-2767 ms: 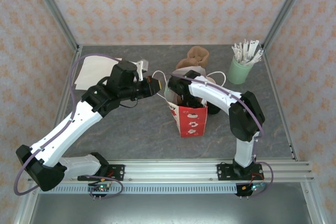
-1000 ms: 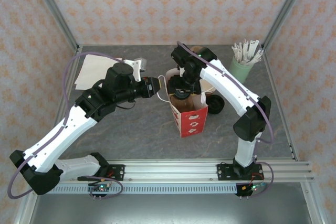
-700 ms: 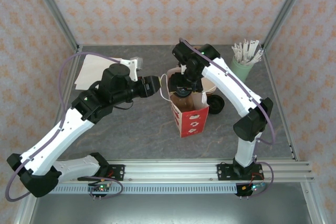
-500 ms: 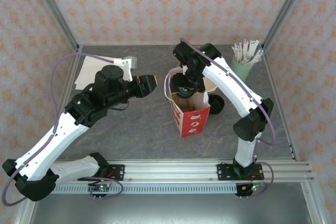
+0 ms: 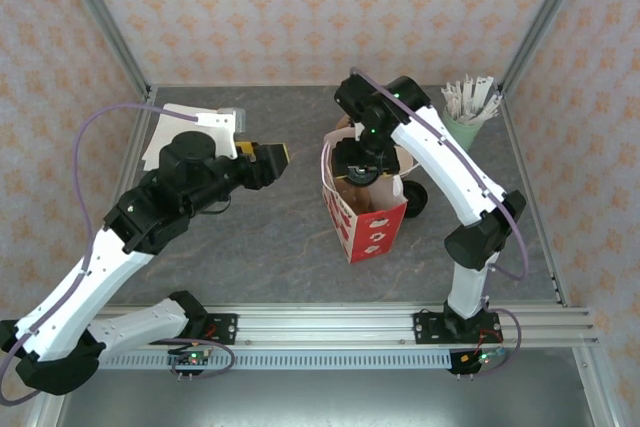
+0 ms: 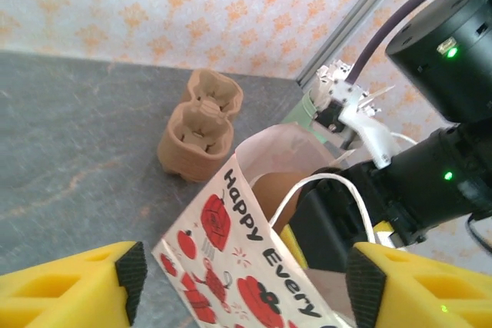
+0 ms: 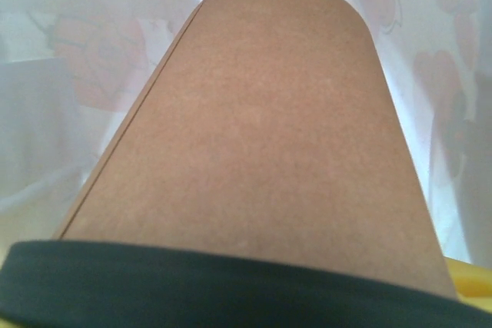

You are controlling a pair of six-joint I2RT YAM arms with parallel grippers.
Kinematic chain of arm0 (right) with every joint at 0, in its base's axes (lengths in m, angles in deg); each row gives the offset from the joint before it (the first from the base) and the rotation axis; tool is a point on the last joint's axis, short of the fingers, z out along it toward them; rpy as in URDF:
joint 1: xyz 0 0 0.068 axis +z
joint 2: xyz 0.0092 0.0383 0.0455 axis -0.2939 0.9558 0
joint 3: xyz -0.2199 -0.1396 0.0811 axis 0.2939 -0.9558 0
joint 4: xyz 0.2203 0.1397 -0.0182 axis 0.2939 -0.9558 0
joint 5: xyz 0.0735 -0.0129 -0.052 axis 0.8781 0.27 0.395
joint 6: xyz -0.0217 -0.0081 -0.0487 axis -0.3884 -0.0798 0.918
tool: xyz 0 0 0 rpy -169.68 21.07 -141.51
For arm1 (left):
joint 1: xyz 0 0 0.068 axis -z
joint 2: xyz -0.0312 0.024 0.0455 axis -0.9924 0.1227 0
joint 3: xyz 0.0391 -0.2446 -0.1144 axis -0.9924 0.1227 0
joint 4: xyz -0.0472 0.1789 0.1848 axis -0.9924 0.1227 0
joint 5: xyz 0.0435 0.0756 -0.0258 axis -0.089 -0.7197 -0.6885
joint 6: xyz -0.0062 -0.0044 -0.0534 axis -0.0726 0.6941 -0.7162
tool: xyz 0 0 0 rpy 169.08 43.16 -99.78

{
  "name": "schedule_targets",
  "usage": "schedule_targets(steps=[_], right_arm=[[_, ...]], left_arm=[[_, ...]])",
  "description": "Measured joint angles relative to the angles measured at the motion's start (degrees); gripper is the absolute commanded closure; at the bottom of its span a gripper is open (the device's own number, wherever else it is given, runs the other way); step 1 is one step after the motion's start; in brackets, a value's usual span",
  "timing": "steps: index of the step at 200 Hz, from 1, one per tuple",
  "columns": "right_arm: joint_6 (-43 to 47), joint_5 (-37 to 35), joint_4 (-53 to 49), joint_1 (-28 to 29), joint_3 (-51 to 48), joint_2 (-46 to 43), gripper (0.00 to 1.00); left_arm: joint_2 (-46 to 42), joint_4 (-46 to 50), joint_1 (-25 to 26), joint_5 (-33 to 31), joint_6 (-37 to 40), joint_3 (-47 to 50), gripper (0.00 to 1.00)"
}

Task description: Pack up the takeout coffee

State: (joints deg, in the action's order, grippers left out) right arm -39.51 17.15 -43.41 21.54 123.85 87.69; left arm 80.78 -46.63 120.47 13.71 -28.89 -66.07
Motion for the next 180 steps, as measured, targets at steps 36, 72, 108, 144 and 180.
schedule_targets(steps=[36,72,108,144,180], right_arm=[[0.2,0.0,0.0,-0.1,3.2,-1.5,0.25],[0.4,0.0,-0.3,-0.2,6.0,-3.3,0.24],[0.2,1.8,-0.4,-0.2,8.2,-7.3,0.24],[-0.3,6.6,-0.6,-0.2,8.3,-13.2,0.25],[-1.5,12.4,-0.7,-0.2,5.7,-17.7,0.25]], left_arm=[[-2.9,-1.8,0.0,-0.5,6.5,2.3,0.08],[-4.5,-5.7,0.0,2.8,16.9,4.9,0.00],[-6.1,-11.6,0.0,8.7,31.2,9.1,0.00],[-5.0,-14.4,0.0,16.5,45.8,10.2,0.00],[-2.8,-17.8,0.5,23.8,55.7,10.1,0.01]])
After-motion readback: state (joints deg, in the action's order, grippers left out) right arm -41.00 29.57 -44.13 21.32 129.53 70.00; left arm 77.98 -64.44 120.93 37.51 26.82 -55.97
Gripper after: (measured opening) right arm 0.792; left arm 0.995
